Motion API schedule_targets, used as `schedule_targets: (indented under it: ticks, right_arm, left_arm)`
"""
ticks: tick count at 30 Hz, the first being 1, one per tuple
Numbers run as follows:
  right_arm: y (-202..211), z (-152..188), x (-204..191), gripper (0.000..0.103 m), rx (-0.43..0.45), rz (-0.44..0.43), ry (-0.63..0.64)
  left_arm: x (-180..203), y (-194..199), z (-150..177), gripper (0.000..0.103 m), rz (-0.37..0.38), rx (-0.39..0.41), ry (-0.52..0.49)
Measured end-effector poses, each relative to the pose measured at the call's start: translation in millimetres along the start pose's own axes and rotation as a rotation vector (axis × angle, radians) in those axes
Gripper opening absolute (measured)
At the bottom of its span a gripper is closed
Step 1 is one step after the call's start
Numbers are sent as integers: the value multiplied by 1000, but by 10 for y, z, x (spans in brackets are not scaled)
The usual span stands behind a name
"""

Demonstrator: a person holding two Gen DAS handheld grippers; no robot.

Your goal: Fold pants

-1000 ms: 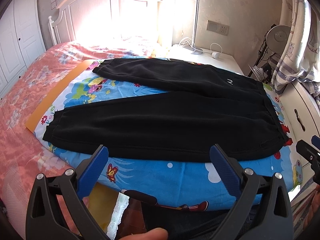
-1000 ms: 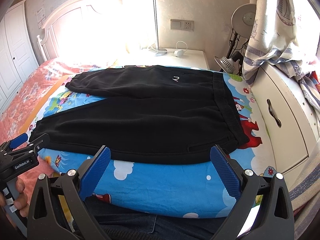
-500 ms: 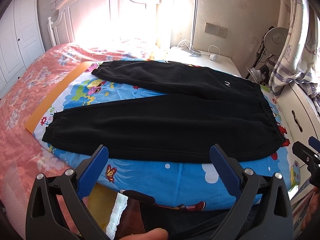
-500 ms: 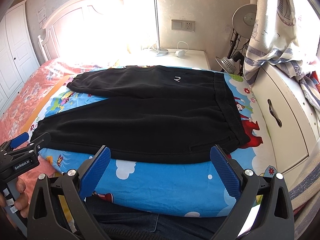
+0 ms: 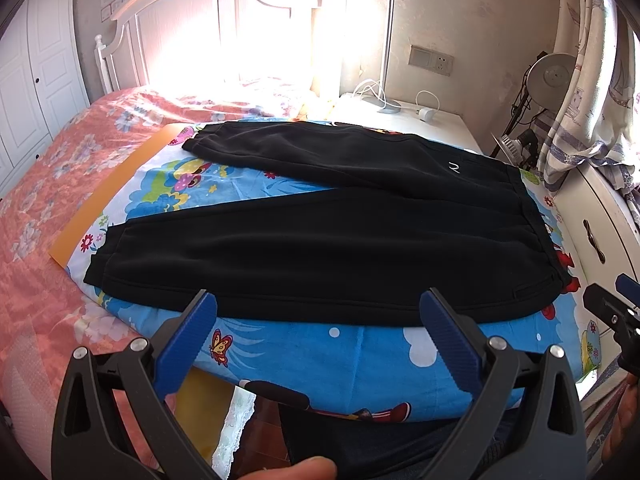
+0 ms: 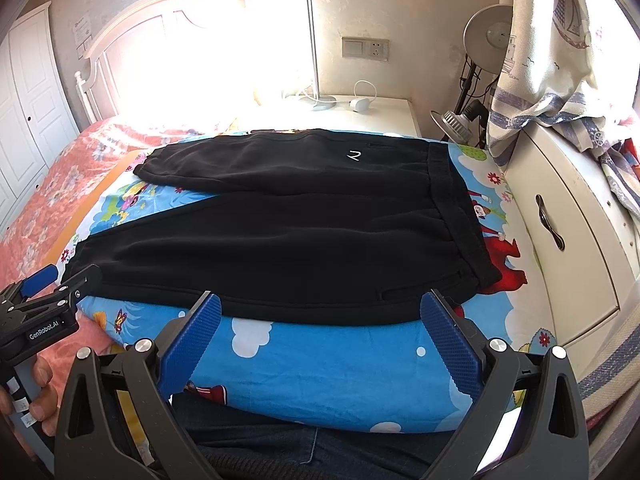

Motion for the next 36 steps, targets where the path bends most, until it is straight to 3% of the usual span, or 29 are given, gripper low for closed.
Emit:
schedule_targets:
  ticks: [30, 36]
  right_arm:
    - [-42, 23, -5, 97, -11, -4, -1]
    - [-364, 141, -7, 97, -129, -145, -24]
  left_arm:
    - [5, -17, 7, 101, 2, -2, 0]
    - [38, -173, 33, 101, 61, -2, -1]
Point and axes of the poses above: each gripper's, at about its wrist camera, not at the fingertips, and y roughly against the way its jaws point, x to its right, z to its underside, the point moved 8 cm from there along -y, roughly the way its jaws point, and after that the axes turned 11 degrees about -x, right-handed, at the moved point
